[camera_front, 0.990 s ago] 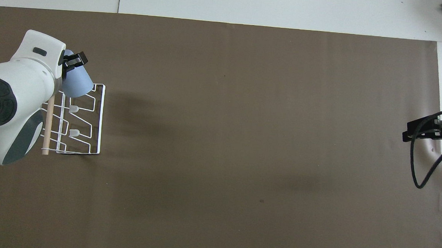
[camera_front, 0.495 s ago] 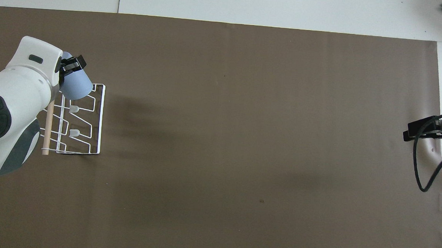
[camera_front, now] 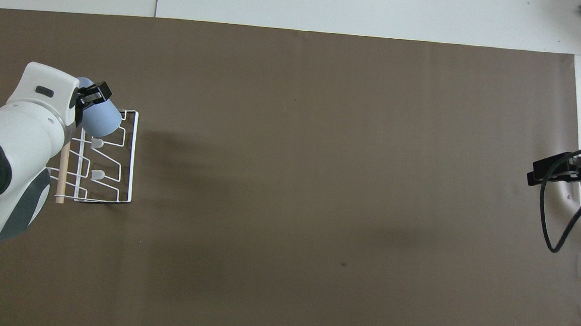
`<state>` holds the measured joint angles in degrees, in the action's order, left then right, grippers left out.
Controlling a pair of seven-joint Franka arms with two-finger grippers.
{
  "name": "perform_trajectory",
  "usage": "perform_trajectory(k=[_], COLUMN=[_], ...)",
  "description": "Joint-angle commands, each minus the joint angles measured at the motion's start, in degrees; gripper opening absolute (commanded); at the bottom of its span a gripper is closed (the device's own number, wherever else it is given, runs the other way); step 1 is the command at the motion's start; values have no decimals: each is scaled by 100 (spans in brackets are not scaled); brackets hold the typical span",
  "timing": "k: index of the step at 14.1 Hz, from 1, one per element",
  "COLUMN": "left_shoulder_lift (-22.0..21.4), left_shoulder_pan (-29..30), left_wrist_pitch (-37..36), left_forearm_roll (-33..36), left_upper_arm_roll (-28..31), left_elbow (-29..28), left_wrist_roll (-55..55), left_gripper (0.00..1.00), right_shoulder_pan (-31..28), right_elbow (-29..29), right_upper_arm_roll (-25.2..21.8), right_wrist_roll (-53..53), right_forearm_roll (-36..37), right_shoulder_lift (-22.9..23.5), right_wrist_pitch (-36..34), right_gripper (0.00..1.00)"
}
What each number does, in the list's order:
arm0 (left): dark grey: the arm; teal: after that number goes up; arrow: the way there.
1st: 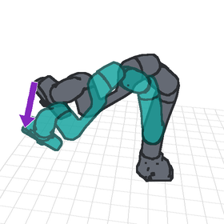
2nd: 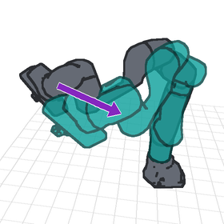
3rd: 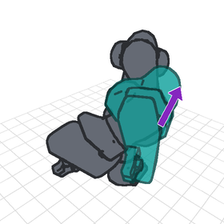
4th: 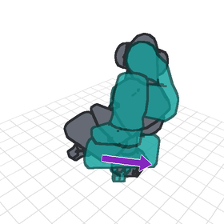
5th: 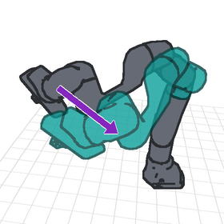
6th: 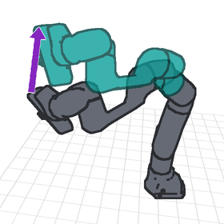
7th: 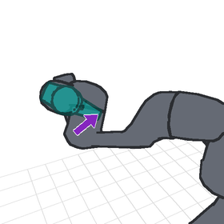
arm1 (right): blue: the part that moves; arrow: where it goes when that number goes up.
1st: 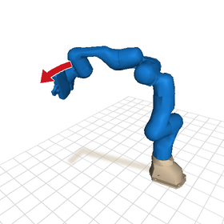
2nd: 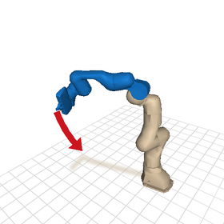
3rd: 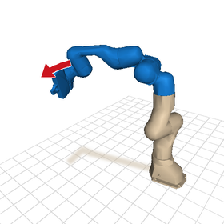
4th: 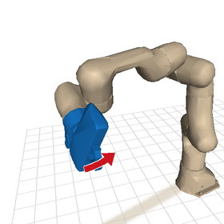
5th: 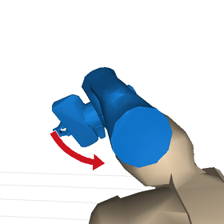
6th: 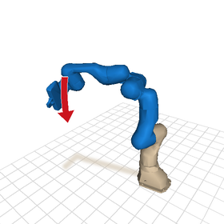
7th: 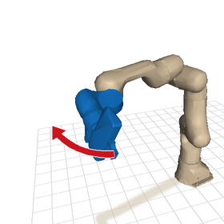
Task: Hang cup on cup holder
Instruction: 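Lower the cup onto the rack hook with the left gripper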
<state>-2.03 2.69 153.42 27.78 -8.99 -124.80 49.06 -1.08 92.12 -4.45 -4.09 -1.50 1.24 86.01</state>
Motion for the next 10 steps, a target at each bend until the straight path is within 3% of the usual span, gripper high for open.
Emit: perform_trajectory(k=[1, 10], left_shoulder_lift=[-202, -123], left_shoulder_pan=[74, 57], left_wrist_pitch=[126, -242], left_forearm_roll=[105, 53], left_upper_arm_roll=[-24, -15], left_elbow=[-220, 193], left_wrist_roll=[33, -335], left_gripper=[100, 100], right_shoulder_pan=[2, 2], right_elbow=[122, 122], right_upper_arm_roll=[6, 6], right_wrist_roll=[-154, -154], right_forearm_roll=[70, 70], right_shoulder_lift=[-97, -97], right_wrist_pitch=[135, 127], right_gripper=[100, 100])
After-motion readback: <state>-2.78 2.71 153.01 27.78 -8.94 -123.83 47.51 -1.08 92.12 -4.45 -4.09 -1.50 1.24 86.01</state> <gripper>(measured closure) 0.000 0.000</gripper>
